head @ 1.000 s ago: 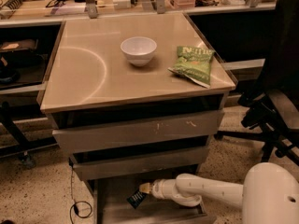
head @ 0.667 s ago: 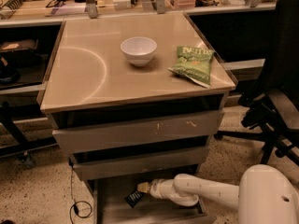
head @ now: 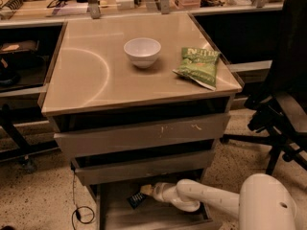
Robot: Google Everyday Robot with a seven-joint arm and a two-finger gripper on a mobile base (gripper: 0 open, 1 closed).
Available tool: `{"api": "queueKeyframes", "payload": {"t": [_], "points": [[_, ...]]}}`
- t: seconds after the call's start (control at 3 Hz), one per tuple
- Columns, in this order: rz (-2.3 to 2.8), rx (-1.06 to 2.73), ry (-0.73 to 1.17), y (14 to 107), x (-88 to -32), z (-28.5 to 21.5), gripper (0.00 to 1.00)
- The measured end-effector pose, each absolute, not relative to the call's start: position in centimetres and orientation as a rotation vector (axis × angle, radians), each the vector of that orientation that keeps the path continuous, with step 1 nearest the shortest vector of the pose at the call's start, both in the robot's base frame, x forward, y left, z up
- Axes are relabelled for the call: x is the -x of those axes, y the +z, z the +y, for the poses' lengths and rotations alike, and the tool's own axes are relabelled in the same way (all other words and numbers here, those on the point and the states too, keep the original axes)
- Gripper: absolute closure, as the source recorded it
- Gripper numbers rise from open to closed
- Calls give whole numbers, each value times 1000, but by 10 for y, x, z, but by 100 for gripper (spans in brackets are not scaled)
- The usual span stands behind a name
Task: Place rxbar blueberry into bottom drawer
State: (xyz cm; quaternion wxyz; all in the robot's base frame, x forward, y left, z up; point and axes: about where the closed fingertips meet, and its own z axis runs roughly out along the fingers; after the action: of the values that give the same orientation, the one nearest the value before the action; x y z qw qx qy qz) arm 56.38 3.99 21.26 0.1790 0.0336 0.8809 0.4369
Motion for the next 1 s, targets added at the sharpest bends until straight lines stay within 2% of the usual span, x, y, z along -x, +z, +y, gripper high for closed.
{"api": "queueKeyframes", "payload": {"t": [1.0], "points": [[2565,-252,1184,167,-586,32,100]]}}
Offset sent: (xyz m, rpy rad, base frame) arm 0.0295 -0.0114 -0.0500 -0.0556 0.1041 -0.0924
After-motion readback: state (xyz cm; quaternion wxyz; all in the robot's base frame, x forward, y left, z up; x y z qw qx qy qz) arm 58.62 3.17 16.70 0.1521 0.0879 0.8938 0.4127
